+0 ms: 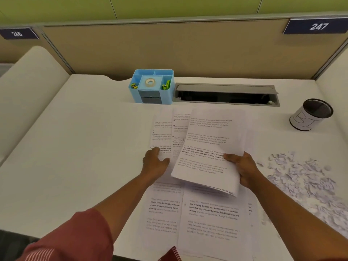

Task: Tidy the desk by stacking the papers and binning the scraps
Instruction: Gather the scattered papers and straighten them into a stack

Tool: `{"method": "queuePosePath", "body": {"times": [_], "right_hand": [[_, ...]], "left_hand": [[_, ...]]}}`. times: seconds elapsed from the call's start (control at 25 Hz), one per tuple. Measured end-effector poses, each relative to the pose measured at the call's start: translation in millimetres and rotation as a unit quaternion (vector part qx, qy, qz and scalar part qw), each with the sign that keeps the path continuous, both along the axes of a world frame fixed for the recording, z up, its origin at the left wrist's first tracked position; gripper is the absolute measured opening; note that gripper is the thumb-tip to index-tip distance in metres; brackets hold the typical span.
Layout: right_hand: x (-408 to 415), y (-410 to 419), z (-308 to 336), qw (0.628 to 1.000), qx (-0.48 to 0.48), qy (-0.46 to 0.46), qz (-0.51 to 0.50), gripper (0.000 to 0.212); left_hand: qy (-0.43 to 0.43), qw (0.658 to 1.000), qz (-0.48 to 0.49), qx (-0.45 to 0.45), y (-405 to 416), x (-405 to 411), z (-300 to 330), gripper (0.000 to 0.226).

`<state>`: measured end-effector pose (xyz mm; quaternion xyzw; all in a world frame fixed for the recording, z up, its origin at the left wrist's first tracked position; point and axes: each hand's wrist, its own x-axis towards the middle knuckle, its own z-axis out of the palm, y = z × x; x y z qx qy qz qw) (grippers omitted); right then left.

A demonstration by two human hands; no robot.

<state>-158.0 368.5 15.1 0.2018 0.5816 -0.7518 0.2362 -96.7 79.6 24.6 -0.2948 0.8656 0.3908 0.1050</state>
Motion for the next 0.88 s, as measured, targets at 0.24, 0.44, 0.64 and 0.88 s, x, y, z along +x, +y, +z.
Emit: {"method": "queuePosePath", "body": {"times": [0.24,0.44,0.64,0.88], "right_hand": [[-60,-5,-6,1.0,-0.005,-0.012,-0.004,0.03],[-52,-2,-17,0.999,-0.023,-0.047,0.006,0.032],[-60,3,-28,0.998,-0.013,-0.059,0.005,0.035],[-65,5,-34,0.997,-0.01,-0.073,0.016,0.037]], "left_hand": [[-0.001,0.995,0.017,0.099,13,-78,5,0.055],[-0.033,0.993,0.047,0.107,8,-92,-9,0.056],[-0.013,0.987,0.099,0.126,15,-109,-20,0.038],[-0.009,0.997,0.074,-0.013,0,-101,-21,0.027]]}}
